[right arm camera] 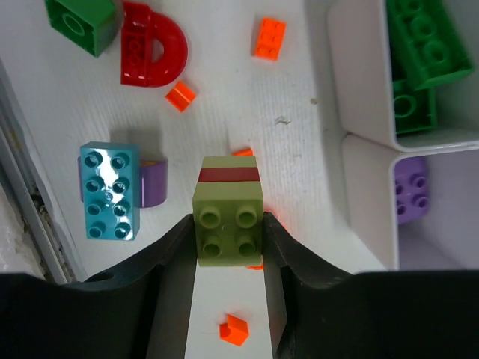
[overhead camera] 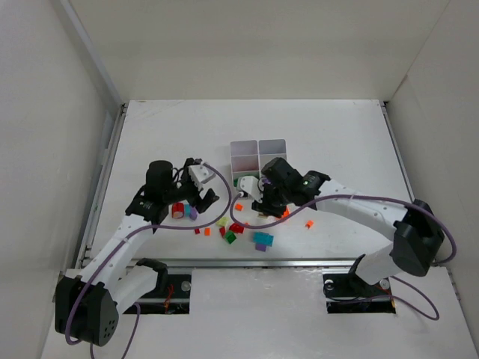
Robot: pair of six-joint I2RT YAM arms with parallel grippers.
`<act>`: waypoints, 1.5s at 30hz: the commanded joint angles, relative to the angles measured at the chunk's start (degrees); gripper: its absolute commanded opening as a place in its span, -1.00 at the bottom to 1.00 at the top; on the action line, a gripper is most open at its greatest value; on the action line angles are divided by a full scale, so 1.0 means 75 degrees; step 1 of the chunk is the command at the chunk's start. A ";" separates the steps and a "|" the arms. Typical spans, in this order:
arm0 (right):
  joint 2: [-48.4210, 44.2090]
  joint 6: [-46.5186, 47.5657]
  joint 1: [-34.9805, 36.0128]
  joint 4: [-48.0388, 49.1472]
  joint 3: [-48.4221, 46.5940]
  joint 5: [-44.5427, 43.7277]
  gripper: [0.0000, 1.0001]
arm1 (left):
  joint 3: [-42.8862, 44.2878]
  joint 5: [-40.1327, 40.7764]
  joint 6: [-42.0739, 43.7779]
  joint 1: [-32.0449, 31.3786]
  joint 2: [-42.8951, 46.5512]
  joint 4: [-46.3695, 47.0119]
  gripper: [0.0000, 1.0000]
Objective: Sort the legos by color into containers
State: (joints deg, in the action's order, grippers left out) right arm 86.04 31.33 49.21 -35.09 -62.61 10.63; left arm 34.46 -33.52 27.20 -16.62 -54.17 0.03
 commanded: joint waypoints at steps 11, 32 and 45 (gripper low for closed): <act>-0.1418 0.1329 0.0060 0.2205 -0.0547 0.0727 -1.00 | 0.1803 -0.3639 0.3721 -0.0396 -0.1120 -0.1563 0.98; -0.0480 0.1424 0.0060 0.2769 -0.1507 0.1559 -1.00 | 0.2226 -0.2855 0.2715 -0.0983 -0.1894 -0.0041 0.31; -0.0234 0.1424 0.0060 0.2487 -0.1754 0.1395 -1.00 | 0.2085 -0.2458 0.2537 -0.0983 -0.1824 -0.0049 -0.91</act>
State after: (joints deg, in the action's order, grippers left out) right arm 84.12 42.00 48.93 -17.63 -73.43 20.08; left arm 49.87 -53.15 47.66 -23.68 -68.86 -1.98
